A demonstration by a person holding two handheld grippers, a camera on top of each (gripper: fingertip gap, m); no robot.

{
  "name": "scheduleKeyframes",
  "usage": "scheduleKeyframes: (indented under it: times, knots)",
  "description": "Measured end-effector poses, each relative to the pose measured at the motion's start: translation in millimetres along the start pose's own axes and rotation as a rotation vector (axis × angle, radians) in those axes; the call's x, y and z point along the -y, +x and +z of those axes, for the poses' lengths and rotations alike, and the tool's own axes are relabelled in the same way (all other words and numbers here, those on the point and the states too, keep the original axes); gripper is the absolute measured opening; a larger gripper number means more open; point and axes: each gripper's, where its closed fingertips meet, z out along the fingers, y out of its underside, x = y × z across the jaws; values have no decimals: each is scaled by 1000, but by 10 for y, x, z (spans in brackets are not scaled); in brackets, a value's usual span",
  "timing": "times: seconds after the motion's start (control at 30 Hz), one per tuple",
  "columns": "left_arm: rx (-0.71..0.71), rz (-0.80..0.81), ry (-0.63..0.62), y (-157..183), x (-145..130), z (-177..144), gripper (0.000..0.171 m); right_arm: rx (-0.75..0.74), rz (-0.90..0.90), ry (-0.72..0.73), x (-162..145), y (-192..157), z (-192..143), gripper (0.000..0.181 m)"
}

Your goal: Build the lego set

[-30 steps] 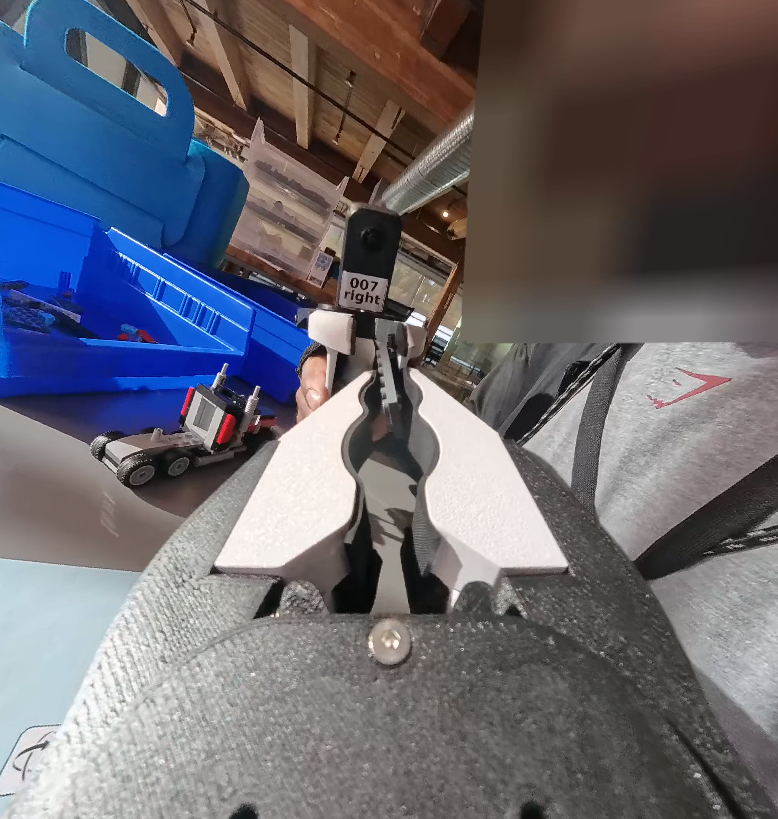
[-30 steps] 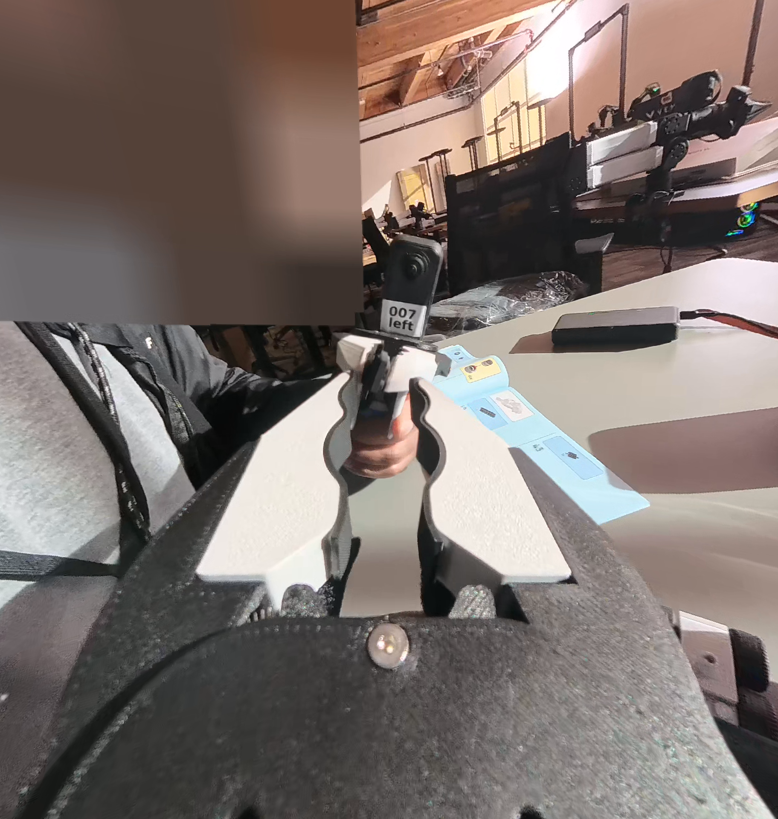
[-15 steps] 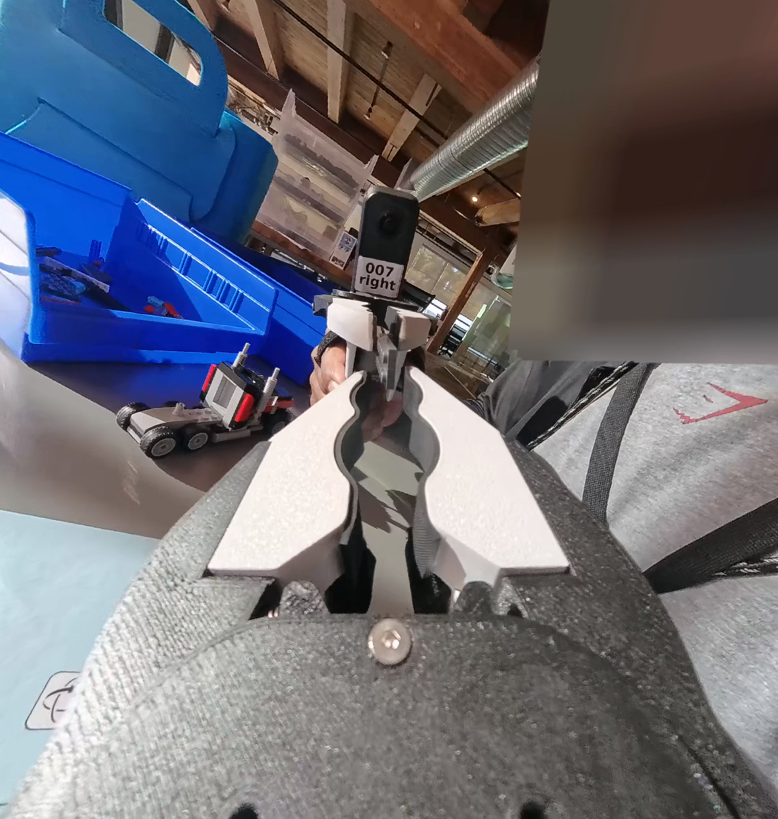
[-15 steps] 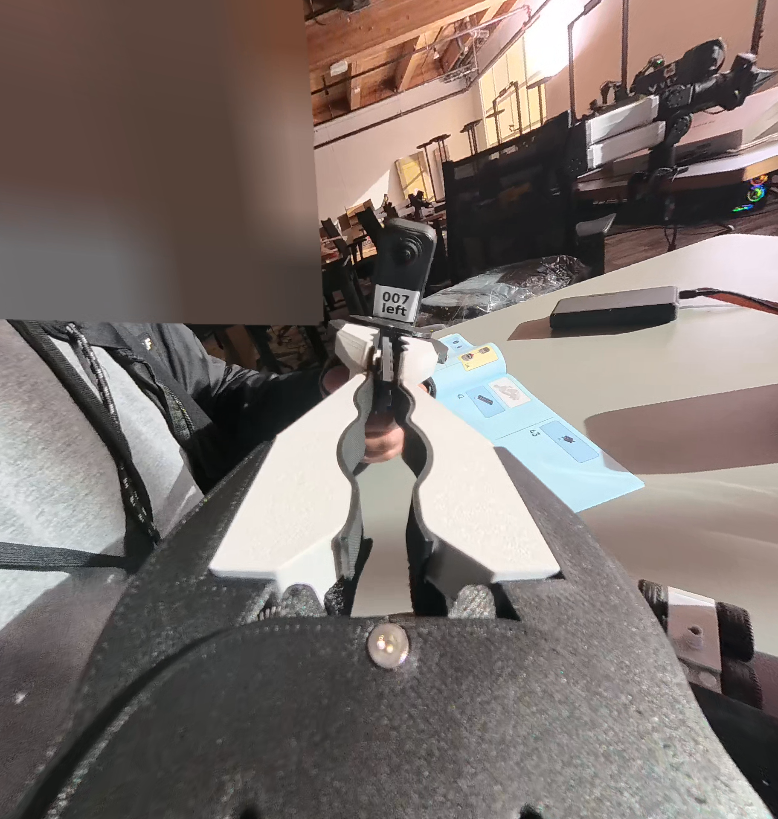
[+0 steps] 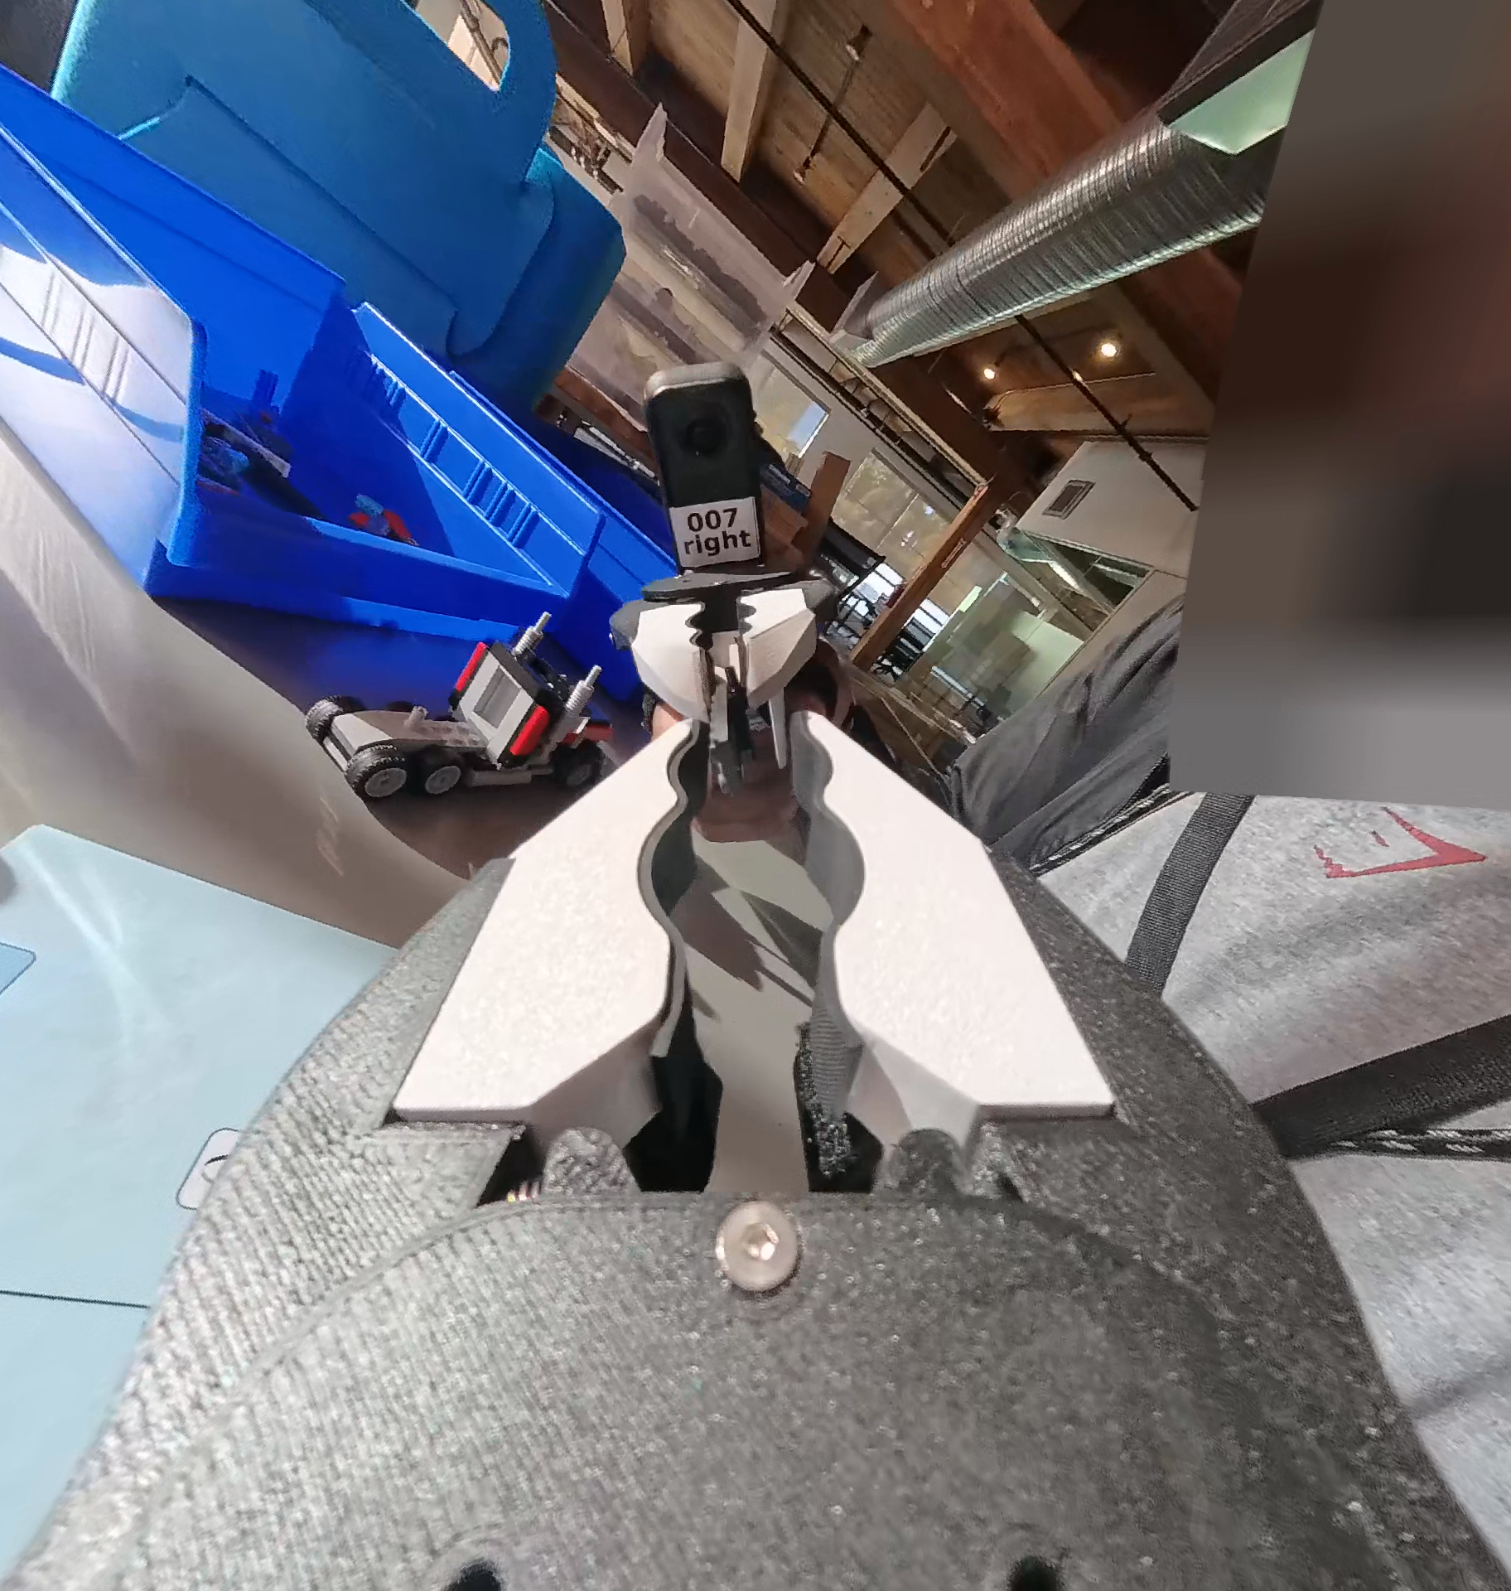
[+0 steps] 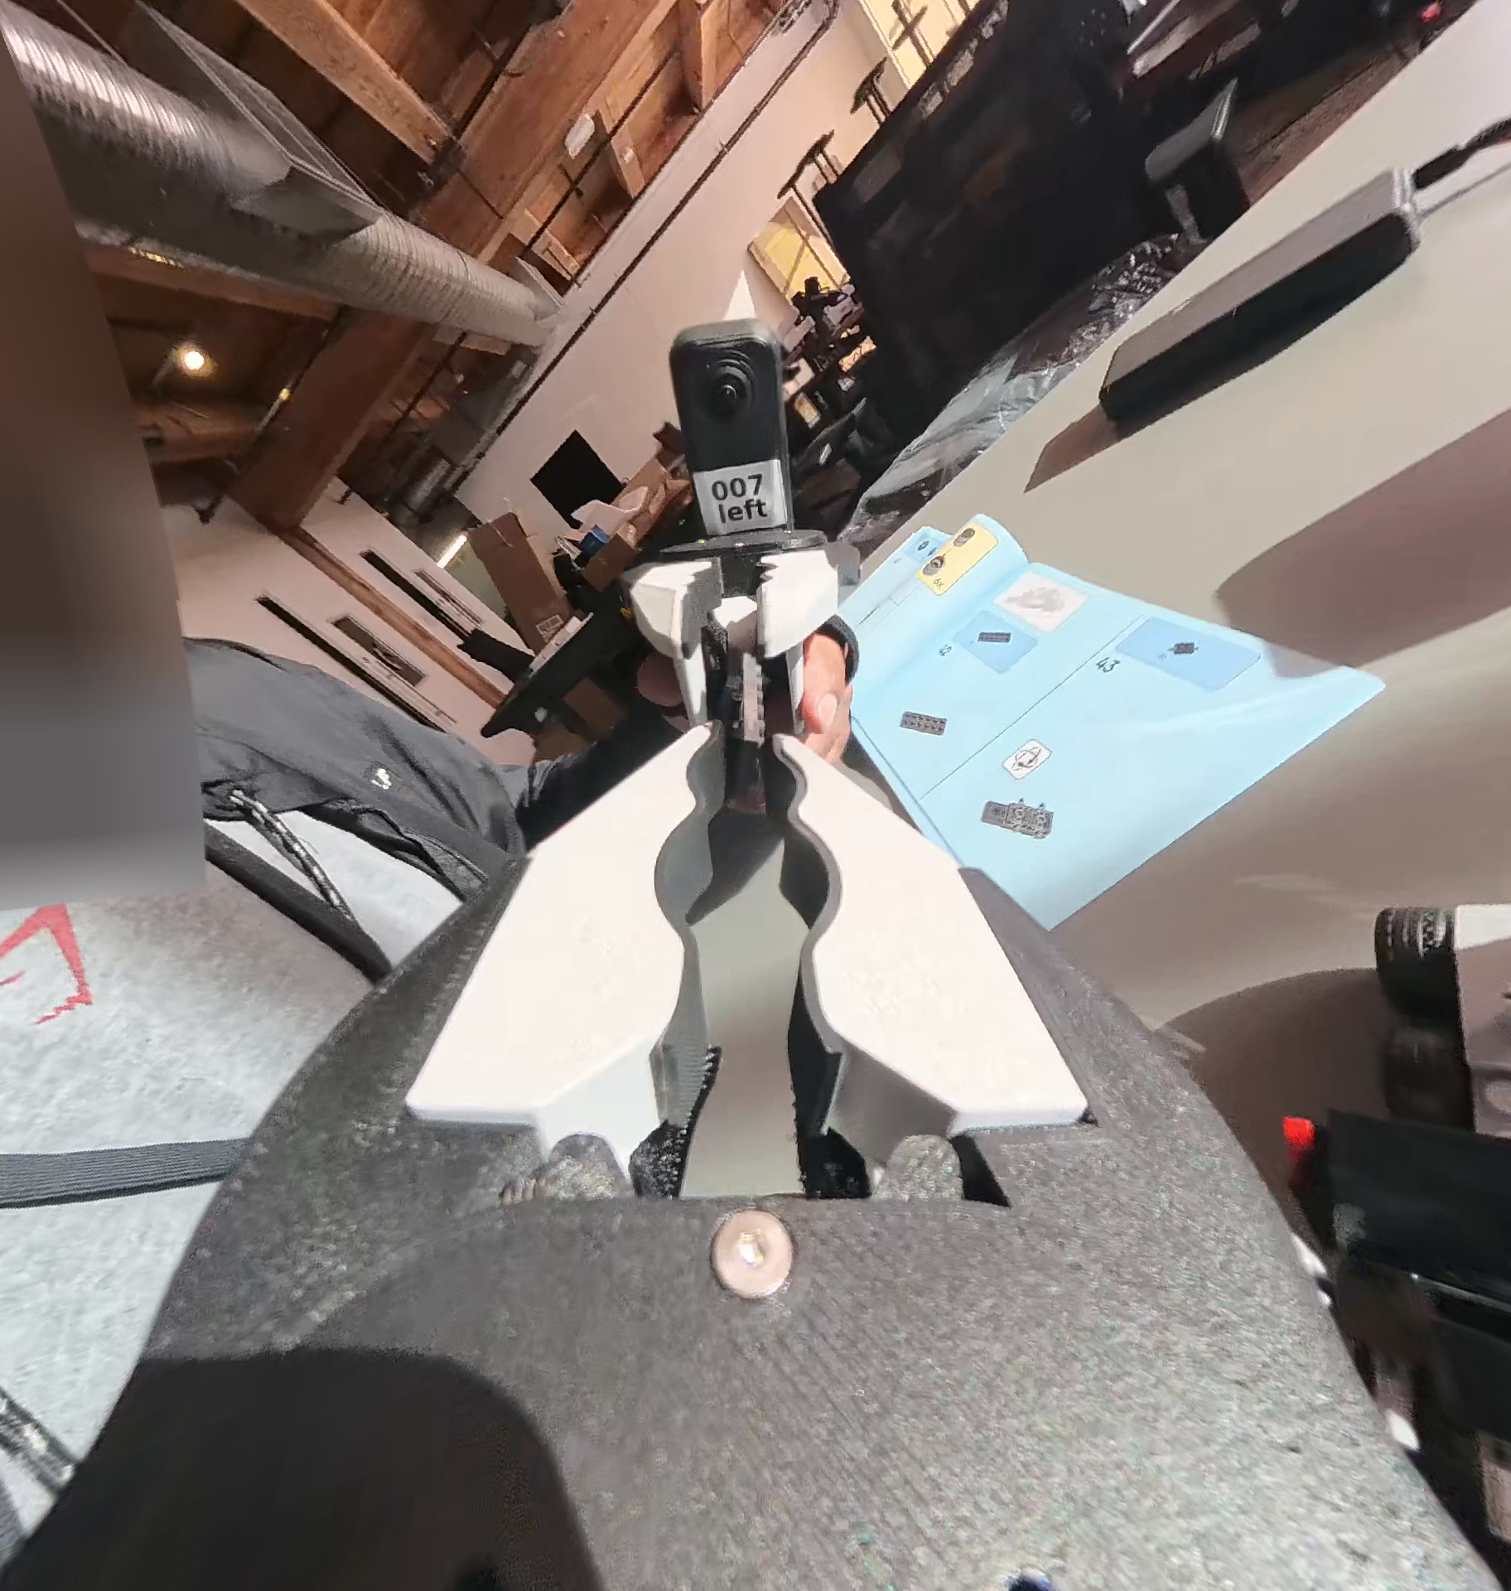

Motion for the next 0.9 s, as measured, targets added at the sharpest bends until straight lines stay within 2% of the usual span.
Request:
scheduleKeyframes:
  times: [0.2,0.3,0.4,0.6,0.9]
  knots:
    - [111,273,-85,-36,-84,1,34,32,87,-6,-29,-8,4,9]
    - [149,487,-94,-8,-103,15,35,54,123,-7,-38,-35,7,9]
    - [150,623,-83,42,-108,33,33,69,158,-16,-63,-56,12,9]
    - [131,782,-125,83,-226,62,32,92,197,-20,-85,-103,14,8]
    - [117,892,-131,135,-279,77,20,135,232,-45,-150,-180,70,8]
